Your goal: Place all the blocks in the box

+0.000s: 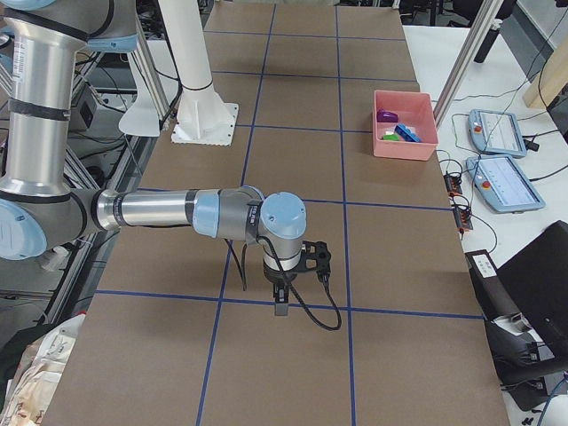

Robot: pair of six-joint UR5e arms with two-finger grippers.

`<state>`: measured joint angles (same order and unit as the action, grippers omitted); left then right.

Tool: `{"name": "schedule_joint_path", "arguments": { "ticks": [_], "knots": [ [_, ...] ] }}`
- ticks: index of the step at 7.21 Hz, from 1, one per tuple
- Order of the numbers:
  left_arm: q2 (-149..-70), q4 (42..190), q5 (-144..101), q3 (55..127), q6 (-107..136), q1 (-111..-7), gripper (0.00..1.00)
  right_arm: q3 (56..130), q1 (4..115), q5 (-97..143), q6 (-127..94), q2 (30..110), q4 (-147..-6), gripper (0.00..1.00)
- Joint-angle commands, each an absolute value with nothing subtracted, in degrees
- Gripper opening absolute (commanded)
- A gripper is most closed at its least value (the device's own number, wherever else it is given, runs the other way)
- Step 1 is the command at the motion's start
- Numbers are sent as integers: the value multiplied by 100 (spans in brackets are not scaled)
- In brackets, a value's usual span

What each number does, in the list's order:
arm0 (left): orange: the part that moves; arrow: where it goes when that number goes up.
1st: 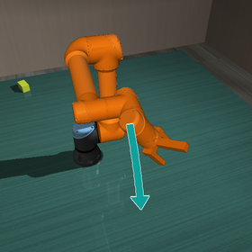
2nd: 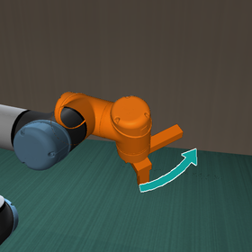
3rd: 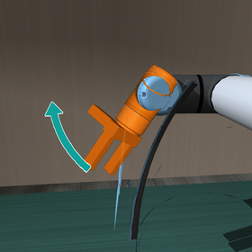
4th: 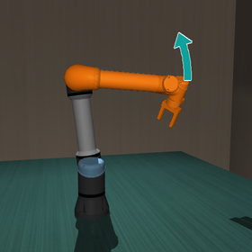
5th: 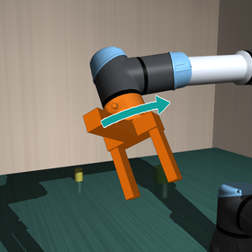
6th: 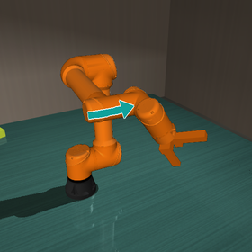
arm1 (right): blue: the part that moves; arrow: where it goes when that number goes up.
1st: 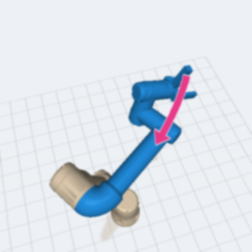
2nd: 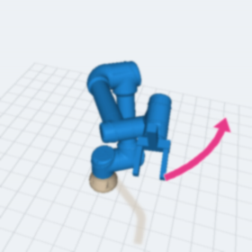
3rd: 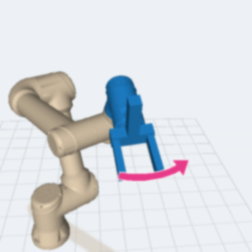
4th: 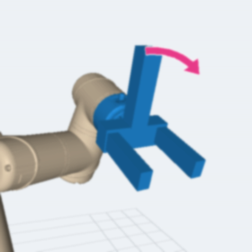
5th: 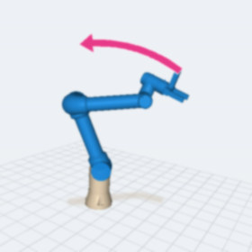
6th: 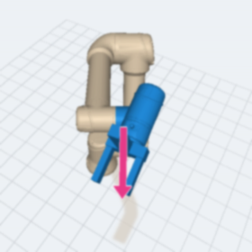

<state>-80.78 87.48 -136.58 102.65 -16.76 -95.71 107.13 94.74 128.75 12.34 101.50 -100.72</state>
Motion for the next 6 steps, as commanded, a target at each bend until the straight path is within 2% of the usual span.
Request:
{"name": "schedule_joint_path", "arguments": {
  "ticks": [1, 6],
  "knots": [
    [-8086, 8745, -13658, 10274, -1670, -9571, 100, 10740, 9475, 12894, 1230, 10151, -10072, 100],
    [-8095, 8763, -13658, 10310, -1670, -9571, 100, 10670, 9492, 12841, 1222, 10213, -10081, 100]
  ]
}}
